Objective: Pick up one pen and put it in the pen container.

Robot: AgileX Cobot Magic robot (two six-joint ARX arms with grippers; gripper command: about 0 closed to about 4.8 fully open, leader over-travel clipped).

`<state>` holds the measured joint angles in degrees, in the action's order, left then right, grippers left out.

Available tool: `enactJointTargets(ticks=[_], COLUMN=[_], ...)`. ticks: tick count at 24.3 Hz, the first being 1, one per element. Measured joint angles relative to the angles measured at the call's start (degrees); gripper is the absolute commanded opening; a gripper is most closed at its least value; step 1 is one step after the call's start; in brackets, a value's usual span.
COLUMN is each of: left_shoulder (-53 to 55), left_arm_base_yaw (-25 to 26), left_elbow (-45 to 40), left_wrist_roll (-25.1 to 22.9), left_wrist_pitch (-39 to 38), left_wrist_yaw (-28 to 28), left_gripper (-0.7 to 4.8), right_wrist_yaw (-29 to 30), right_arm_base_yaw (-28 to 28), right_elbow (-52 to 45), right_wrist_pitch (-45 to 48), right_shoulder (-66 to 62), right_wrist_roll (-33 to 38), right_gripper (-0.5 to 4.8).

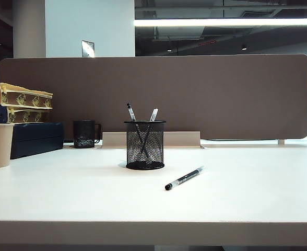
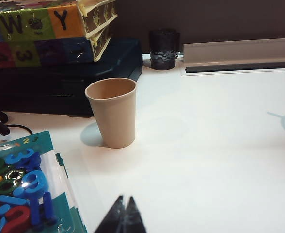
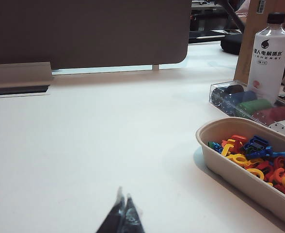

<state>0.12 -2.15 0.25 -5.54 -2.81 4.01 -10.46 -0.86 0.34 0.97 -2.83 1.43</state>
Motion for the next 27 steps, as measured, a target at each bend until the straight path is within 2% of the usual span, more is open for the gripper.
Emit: enactJointTargets(ticks=[15,21,27], left_shoulder=[0.0,0.0,0.0], left_arm_base_yaw=[-0.02,-0.02,-0.02], left_elbow=[0.0,0.04,1.44], left_wrist_roll=[1.51,2.19,2.71], left_wrist_pitch=[0.0,3.82,4.31], left_wrist_yaw=[-1.55,-2.43,-2.49], left_gripper=[-0.02,-0.03,-0.02], right_wrist_yaw=[1.6,1.62,1.6], right_arm_base_yaw=[-0.02,-0.02,-0.02], right_elbow=[0.0,0.0,0.02], right_wrist_pitch=[0.28,2.34,3.93], right_shoulder=[0.0,0.0,0.0], right_wrist_roll=[0.37,1.4,1.73], right_gripper=[-0.02,-0.02,-0.02])
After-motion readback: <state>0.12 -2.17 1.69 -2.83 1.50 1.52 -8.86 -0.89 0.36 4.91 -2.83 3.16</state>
